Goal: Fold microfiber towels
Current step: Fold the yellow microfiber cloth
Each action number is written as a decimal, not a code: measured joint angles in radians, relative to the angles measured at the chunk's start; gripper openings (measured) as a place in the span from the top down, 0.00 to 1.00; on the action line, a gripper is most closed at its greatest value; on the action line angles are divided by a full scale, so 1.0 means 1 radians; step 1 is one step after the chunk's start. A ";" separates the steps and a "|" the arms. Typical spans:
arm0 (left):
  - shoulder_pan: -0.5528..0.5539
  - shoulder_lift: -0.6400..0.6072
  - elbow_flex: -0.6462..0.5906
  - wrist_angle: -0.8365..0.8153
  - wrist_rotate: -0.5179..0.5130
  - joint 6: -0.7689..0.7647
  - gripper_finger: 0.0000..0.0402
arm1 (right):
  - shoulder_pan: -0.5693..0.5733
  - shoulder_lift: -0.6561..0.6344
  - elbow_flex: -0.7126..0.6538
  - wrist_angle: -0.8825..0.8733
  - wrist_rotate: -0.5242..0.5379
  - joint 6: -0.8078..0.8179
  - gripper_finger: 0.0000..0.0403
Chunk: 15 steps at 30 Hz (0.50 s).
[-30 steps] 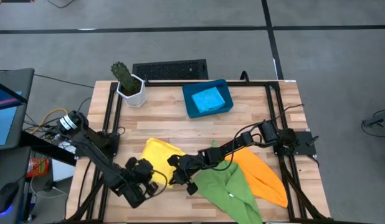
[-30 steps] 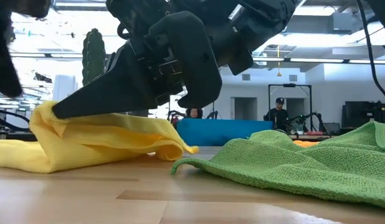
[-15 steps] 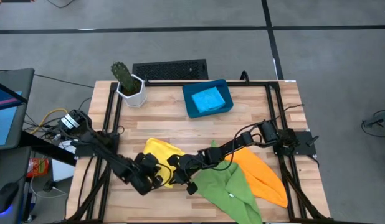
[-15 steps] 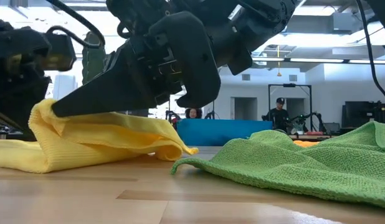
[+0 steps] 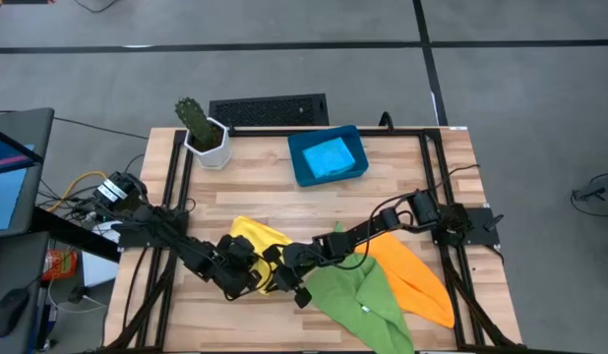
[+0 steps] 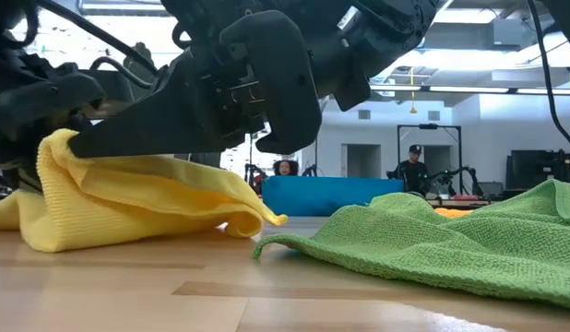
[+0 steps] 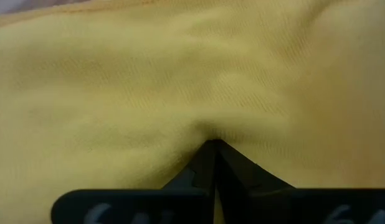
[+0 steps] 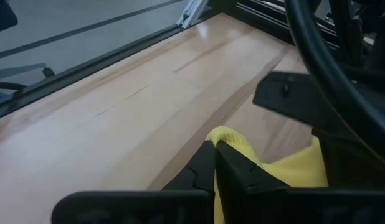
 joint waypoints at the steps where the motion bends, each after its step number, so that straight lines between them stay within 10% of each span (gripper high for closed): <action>1: 0.003 0.000 0.000 0.000 0.000 0.000 1.00 | 0.000 0.000 0.000 0.001 0.000 0.000 0.93; 15: 0.002 0.000 0.002 0.088 0.094 0.032 1.00 | -0.007 0.110 0.113 -0.072 0.002 0.058 0.93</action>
